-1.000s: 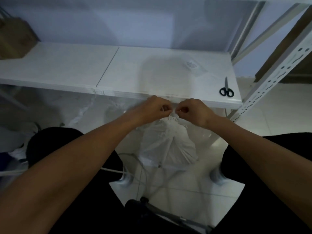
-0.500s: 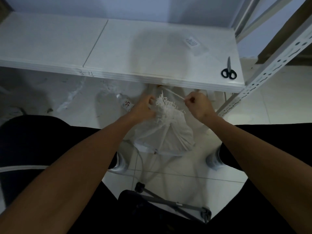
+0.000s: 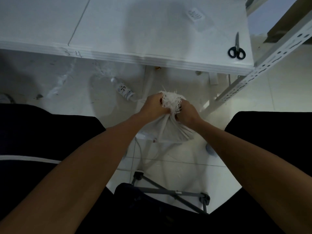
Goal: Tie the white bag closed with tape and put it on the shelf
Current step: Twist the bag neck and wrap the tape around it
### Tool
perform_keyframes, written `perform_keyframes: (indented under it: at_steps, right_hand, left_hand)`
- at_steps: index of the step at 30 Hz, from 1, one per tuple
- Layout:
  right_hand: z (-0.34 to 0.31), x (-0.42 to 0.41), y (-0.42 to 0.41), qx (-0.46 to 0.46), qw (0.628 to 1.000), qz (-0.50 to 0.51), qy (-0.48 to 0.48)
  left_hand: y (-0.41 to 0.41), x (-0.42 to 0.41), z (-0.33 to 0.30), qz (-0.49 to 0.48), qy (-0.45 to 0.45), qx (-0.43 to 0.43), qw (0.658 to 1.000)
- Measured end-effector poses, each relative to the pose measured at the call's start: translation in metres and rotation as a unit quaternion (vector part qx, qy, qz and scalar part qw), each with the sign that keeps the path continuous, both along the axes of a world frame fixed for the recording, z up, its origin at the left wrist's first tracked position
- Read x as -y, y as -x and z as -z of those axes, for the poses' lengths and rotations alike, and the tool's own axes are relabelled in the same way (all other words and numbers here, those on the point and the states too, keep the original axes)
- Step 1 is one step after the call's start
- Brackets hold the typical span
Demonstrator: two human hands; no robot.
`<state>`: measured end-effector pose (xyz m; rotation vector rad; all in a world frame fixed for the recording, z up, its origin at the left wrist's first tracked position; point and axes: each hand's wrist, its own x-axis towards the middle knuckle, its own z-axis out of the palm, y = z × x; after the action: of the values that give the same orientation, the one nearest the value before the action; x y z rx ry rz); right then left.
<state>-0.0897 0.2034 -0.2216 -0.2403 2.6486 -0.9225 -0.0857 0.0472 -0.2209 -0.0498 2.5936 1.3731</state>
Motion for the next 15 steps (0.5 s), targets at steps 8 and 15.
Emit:
perform_keyframes:
  at_steps: [8,15]
  right_hand:
    - [-0.005,-0.001,-0.004,0.022,0.999,-0.026,0.035]
    - [-0.015,-0.002,-0.003,-0.007,0.998,-0.051,0.04]
  left_hand:
    - [0.003,0.001,-0.006,0.027,0.139,-0.04,0.989]
    - [0.001,0.005,-0.015,0.062,0.115,-0.042,0.991]
